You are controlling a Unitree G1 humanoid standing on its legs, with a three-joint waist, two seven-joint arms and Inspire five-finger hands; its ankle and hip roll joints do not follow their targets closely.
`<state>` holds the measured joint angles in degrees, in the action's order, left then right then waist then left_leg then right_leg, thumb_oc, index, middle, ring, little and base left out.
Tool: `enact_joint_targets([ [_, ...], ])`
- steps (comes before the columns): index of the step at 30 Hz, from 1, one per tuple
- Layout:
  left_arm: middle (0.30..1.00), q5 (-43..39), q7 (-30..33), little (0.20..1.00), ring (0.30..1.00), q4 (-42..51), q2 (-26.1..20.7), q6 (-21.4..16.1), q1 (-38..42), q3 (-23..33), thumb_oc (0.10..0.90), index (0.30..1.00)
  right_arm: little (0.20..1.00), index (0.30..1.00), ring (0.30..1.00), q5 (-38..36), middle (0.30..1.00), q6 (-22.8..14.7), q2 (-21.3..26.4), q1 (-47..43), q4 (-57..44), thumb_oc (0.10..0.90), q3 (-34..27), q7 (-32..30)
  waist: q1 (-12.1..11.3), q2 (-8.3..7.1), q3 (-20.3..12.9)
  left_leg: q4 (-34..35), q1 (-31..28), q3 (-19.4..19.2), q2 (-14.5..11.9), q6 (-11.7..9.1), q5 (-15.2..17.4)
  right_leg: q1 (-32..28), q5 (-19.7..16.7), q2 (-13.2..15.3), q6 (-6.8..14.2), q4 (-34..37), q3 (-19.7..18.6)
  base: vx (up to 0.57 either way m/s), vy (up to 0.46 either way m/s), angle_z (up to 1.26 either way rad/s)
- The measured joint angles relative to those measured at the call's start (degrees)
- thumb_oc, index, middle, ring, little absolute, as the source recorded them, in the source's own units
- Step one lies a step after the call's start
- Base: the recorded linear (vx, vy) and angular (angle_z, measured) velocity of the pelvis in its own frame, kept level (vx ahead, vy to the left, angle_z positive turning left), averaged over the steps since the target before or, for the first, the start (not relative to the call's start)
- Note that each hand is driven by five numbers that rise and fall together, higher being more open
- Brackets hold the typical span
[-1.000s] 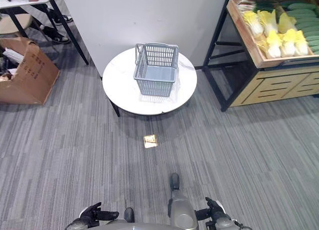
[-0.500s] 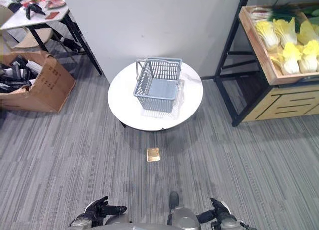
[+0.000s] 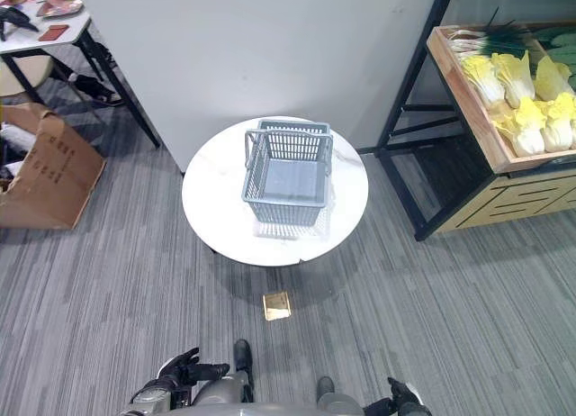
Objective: Get the vegetables into the basket
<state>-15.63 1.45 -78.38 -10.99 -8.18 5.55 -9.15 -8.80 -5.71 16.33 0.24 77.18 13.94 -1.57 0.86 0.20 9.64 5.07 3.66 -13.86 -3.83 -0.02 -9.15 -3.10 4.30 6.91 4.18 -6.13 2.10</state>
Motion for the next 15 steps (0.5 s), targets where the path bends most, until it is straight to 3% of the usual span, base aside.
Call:
enact_joint_targets([
  [3,1.0,0.54,0.25,1.0,1.0,0.08,-1.52,0.36,-0.21,-1.63,0.9,1.0,1.0,1.0,1.0,0.09,1.0,0.06,-0.09,-1.3,-0.51,0.9,0.04,-0.24,-0.1,-1.17,-0.3,-0.03,-1.53,-1.13,1.6,2.4,1.96,5.29,1.13,2.02,2.31,-12.22,-0.69,0.13,0.24,-0.12],
  [6,1.0,1.1,0.28,1.0,1.0,0.24,-1.81,0.46,-0.53,-2.57,0.9,1.0,1.0,1.0,1.0,0.18,1.0,0.23,-0.09,-2.36,-0.82,0.9,0.14,-0.65,-1.11,-1.69,-0.25,-0.02,-3.92,-2.46,2.16,3.5,3.85,9.41,0.48,3.0,4.1,-22.47,-0.87,0.14,0.132,-0.11],
  [8,1.0,1.09,0.36,1.0,1.0,0.29,-1.84,0.45,-0.98,-2.54,0.9,1.0,1.0,1.0,1.0,0.26,1.0,0.23,-0.13,-2.37,-0.82,0.9,0.53,-0.86,-1.48,-2.0,-0.45,0.0,-4.95,-2.71,2.26,4.01,4.8,10.63,1.78,3.53,4.7,-24.84,-0.07,0.15,0.05,-0.17],
  [9,1.0,1.08,0.43,1.0,1.0,0.29,-1.8,0.44,-1.16,-2.41,0.9,1.0,1.0,1.0,1.0,0.4,1.0,0.24,-0.17,-2.46,-1.17,0.9,0.75,-0.91,-1.48,-2.05,-0.45,0.0,-5.46,-2.8,2.08,4.47,5.78,11.1,3.64,3.79,4.61,-23.91,1.2,0.11,0.003,-0.14],
  [11,1.0,1.1,0.46,1.0,1.0,-0.23,-1.81,0.44,-1.23,-2.38,0.9,1.0,1.0,1.0,1.0,0.45,1.0,0.05,-0.21,-2.44,-1.52,0.9,1.71,-0.85,-0.8,-2.0,-0.42,0.0,-5.88,-2.79,1.13,4.36,5.94,11.69,3.84,2.93,4.14,-16.31,2.5,0.15,-0.019,-0.07],
  [13,1.0,1.16,0.4,1.0,1.0,-0.62,-1.96,0.43,-1.38,-2.24,0.9,1.0,1.0,1.0,1.0,0.44,1.0,0.02,-0.66,-2.33,-2.04,0.9,2.15,-0.85,-0.14,-2.46,-0.63,0.02,-6.13,-2.62,0.68,3.03,6.01,11.72,0.83,2.93,4.07,-7.43,3.05,0.15,-0.057,0.04],
  [14,1.0,1.16,0.38,1.0,1.0,-0.66,-2.26,0.36,-1.79,-1.76,0.9,1.0,1.0,1.0,1.0,0.46,1.0,0.04,-1.23,-2.3,-2.11,0.9,2.45,-0.83,0.1,-3.74,-1.04,0.04,-6.39,-2.14,0.83,1.48,6.11,11.24,-2.68,3.24,3.99,-0.8,2.89,0.12,-0.068,0.29],
  [15,1.0,1.23,0.55,1.0,1.0,-1.01,-2.21,0.53,-1.85,-1.24,0.9,1.0,1.0,1.0,1.0,0.44,1.0,0.11,-1.68,-1.9,-2.01,0.9,2.64,-0.77,0.92,-3.37,-1.04,0.33,-6.73,-0.49,0.15,-0.22,5.94,8.92,-6.92,2.13,3.27,2.38,3.41,0.11,-0.081,0.3],
])
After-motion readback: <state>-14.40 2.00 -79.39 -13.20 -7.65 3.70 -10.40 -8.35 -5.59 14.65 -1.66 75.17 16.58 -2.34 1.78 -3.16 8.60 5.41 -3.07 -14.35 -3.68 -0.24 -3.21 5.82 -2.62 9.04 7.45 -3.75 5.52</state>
